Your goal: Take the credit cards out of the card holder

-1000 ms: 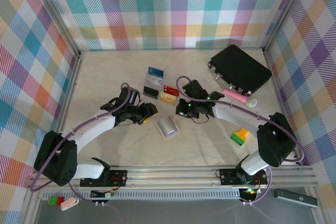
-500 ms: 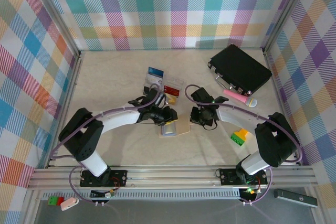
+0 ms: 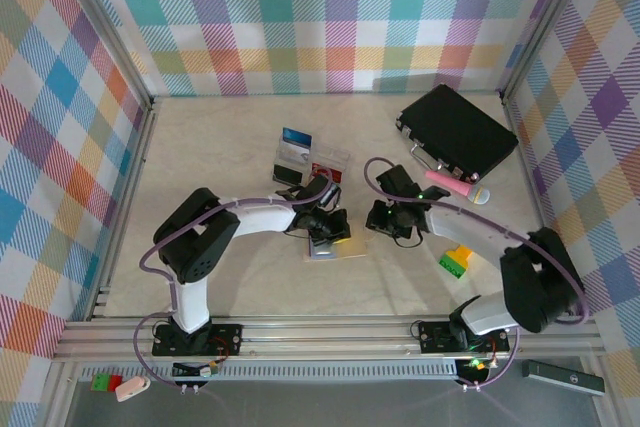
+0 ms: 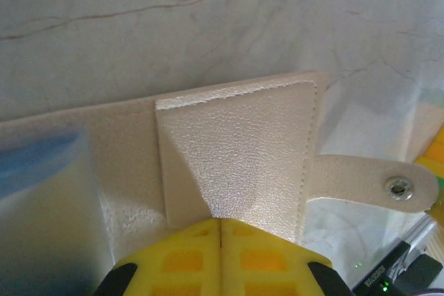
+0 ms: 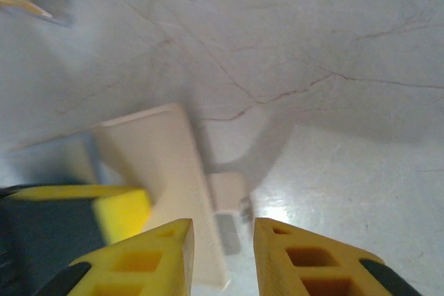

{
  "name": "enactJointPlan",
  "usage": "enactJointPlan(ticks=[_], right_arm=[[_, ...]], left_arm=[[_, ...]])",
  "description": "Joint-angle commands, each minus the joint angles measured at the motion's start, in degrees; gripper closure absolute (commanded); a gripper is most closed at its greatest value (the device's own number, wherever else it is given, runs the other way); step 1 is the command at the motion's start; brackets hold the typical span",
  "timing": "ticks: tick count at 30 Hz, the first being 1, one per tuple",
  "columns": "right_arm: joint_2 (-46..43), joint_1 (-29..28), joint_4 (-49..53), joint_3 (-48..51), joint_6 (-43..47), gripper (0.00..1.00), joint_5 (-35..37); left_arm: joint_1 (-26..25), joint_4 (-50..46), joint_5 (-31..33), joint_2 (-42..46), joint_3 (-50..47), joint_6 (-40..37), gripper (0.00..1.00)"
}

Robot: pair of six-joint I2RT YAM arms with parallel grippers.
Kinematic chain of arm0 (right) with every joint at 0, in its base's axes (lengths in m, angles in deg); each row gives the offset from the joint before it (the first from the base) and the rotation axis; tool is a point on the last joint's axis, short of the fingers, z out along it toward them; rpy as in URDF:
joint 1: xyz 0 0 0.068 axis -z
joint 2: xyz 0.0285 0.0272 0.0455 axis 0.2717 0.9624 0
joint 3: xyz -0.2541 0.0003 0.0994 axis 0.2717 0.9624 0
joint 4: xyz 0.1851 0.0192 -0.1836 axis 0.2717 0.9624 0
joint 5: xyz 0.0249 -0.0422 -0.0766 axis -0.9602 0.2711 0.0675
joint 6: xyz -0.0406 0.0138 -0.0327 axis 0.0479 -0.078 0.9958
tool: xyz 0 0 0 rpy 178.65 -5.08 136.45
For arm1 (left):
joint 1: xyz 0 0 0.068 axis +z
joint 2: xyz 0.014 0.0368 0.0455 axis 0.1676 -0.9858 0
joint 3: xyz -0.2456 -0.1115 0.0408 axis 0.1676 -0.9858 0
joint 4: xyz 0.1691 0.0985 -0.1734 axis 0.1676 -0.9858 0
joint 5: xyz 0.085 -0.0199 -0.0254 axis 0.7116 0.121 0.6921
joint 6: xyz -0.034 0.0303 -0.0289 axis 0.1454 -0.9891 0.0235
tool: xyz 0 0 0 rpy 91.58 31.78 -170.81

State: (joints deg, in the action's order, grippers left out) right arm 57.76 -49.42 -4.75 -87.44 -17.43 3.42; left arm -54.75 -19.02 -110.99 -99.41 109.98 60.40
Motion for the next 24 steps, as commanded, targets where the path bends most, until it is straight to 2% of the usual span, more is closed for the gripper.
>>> enactJointPlan(ticks=[1,5,10,17,24], right_arm=[[-3.2,0.3,2.3,-1.3,1.5,0.71,-0.6],[-2.5,0.0,0.4,-1.7,1.3,0.75,-5.3],[3.1,-0.6,-4.2,-1.3,-0.7,0.86,-10.5],[9.0,-0.9,-8.1,-0.1,-3.1,0.91,-9.4],[14.5,-0.8,-12.2,4.0,-5.2,0.95,-9.3]], left_arm=[[-0.5,-3.4,1.1,-1.5,1.2,-0.5,1.00],[-0.5,-4.0,1.9,-2.2,1.0,-0.6,1.00],[-0.6,-4.0,2.1,-2.4,1.1,-0.1,1.00],[-0.5,-4.2,1.6,0.2,1.0,0.9,1.00],[2.1,2.1,-2.7,5.1,-3.5,4.7,0.97]])
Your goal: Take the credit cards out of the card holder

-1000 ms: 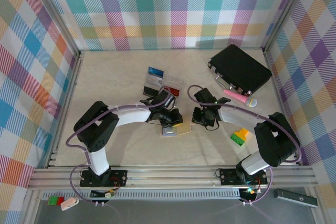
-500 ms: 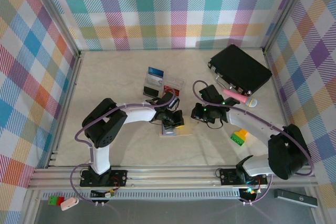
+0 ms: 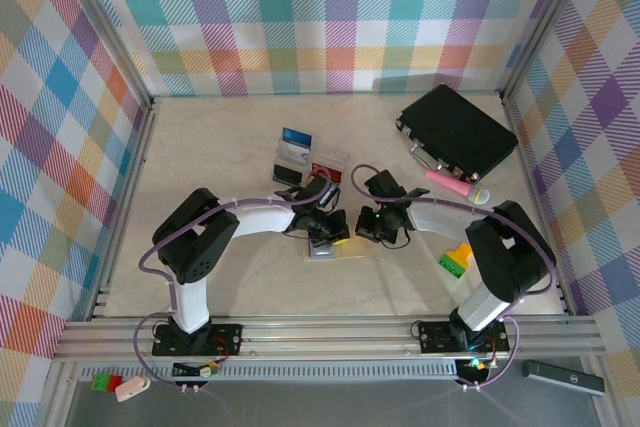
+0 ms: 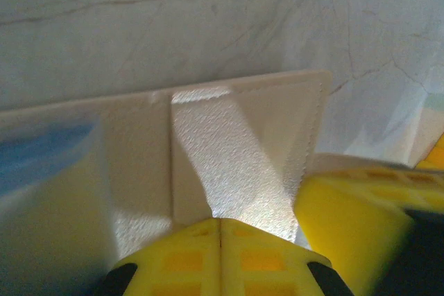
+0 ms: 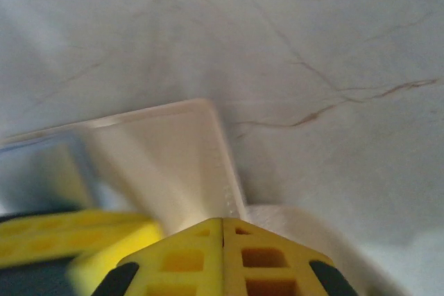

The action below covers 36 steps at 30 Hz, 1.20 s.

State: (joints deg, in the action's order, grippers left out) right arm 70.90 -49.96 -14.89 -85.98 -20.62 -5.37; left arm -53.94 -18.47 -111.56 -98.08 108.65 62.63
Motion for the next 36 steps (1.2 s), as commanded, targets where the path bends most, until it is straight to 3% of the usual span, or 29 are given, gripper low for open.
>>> enactJointPlan(ticks=[1,5,10,17,24,36], right_arm=[[1.5,-0.3,-2.6,3.3,-2.3,0.95,-0.6],[1.6,-0.3,-2.8,4.8,-2.6,0.95,0.3],[0.6,-0.3,-2.4,5.1,-2.6,0.95,1.0],[0.9,-0.3,-2.2,4.1,-2.3,0.94,0.6],[0.9,-0.4,-2.2,3.9,-2.4,0.93,0.1],[0.8,-0.3,-2.2,4.0,-2.5,0.93,0.3]], left_arm=[[1.7,1.8,-2.5,4.5,-2.7,2.7,0.95],[3.9,-1.4,-2.2,9.5,-3.8,1.6,0.84],[6.7,-12.0,4.6,15.0,-4.6,-2.8,0.69],[8.0,-15.8,7.2,15.2,-5.3,-4.8,0.54],[8.0,-13.1,4.6,11.8,-4.8,-4.6,0.53],[7.3,-10.7,1.5,8.9,-3.9,-4.9,0.63]])
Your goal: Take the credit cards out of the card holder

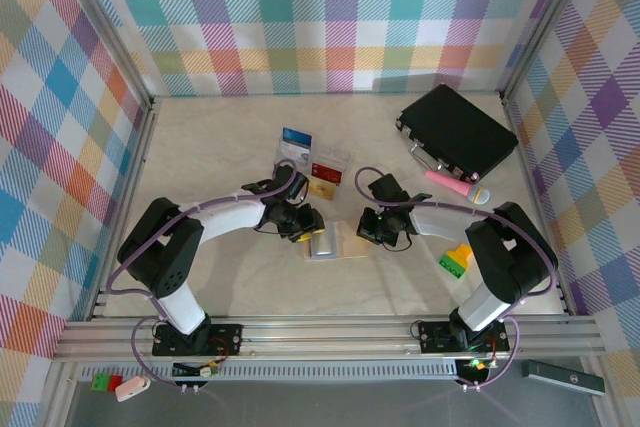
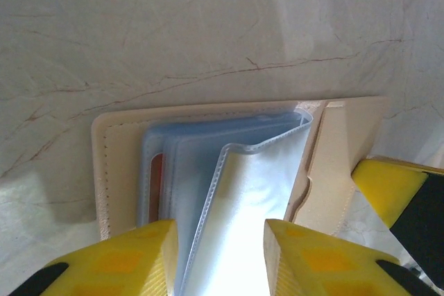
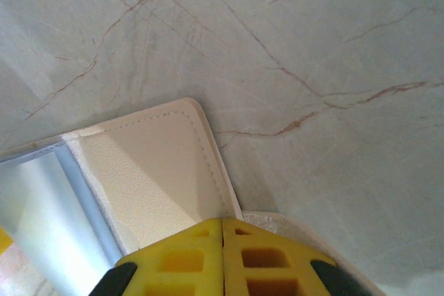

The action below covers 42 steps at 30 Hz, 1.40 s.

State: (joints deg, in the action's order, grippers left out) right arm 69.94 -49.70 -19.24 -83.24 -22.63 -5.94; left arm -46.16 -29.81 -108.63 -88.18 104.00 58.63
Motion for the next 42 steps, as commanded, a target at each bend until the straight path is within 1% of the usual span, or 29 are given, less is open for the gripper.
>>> enactJointPlan(ticks=[1,6,15,20,21,25,29,36,39,42], right_arm=[[1.8,-0.6,2.2,1.3,-0.5,0.93,0.8],[1.9,-0.6,2.2,1.2,-0.3,0.93,0.8],[2.1,-0.6,2.0,1.0,-0.3,0.93,0.4],[1.0,-0.5,1.8,0.6,-0.3,0.93,-0.3],[0.5,-0.5,1.8,0.4,-0.3,0.93,-0.6],[-2.6,-0.4,1.8,0.0,-0.3,0.92,-1.0],[-6.5,0.2,2.9,0.0,-0.5,0.92,-0.2],[-14.9,0.9,6.5,2.0,-1.0,0.91,4.3],[-18.2,1.2,7.6,3.3,-1.3,0.90,6.3],[-20.0,1.5,8.3,3.9,-1.1,0.90,6.9]], left_arm=[[-0.5,0.6,-1.5,-1.2,0.9,-1.0,0.63],[-0.7,0.8,-2.2,-2.3,1.0,-0.9,0.62],[-2.5,1.5,-5.0,-3.7,3.1,-1.9,0.61],[-3.7,2.4,-7.2,-4.3,4.4,-1.8,0.59],[-4.0,4.3,-7.9,-4.5,4.6,-1.5,0.59],[-4.9,8.0,-10.3,-5.8,5.0,0.5,0.59],[-5.6,10.1,-11.1,-7.5,5.6,2.2,0.60],[-6.7,11.6,-11.6,-9.3,7.7,3.3,0.61],[-7.0,12.2,-11.9,-10.0,8.4,3.9,0.58],[-7.0,12.7,-11.5,-10.2,8.4,4.4,0.55]])
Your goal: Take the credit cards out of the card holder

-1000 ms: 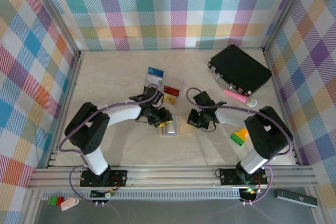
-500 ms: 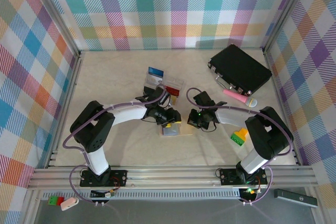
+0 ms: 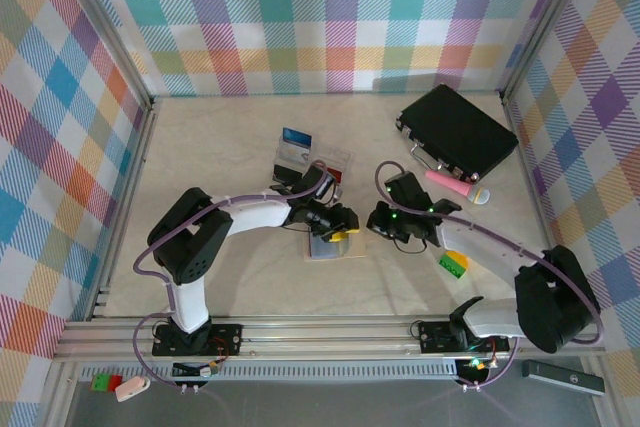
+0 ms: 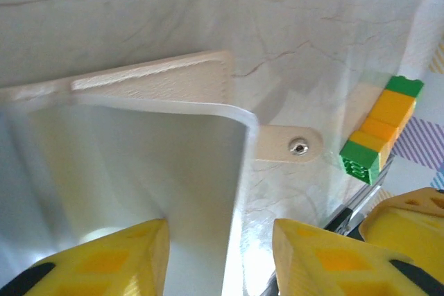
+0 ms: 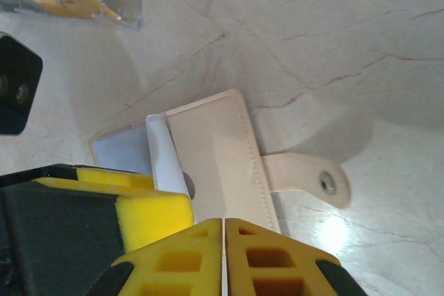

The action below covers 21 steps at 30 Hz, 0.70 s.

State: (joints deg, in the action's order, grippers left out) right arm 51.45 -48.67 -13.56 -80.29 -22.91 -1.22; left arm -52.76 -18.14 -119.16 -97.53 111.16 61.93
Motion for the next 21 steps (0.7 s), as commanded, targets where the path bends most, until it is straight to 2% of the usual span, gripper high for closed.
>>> enactJointPlan(ticks=[1,7,13,16,21], right_arm=[[-1.7,0.5,2.7,1.0,-0.5,0.90,2.2],[-1.4,0.5,3.2,-0.3,1.1,0.90,-0.1],[-0.4,0.2,1.6,-1.9,1.9,0.90,-3.3],[0.3,0.1,0.8,-1.8,1.2,0.90,-3.8],[1.5,0.0,-0.6,-0.6,0.0,0.90,-4.9]], left_arm=[[-0.4,1.0,-1.0,-0.9,1.2,1.0,0.54],[0.7,1.0,-0.7,1.0,0.5,1.3,0.47],[1.6,7.4,-3.4,-0.7,-0.4,5.6,0.45],[1.6,10.2,-3.7,-2.7,0.1,7.7,0.48],[1.4,7.4,-1.4,-5.1,0.7,6.6,0.59]])
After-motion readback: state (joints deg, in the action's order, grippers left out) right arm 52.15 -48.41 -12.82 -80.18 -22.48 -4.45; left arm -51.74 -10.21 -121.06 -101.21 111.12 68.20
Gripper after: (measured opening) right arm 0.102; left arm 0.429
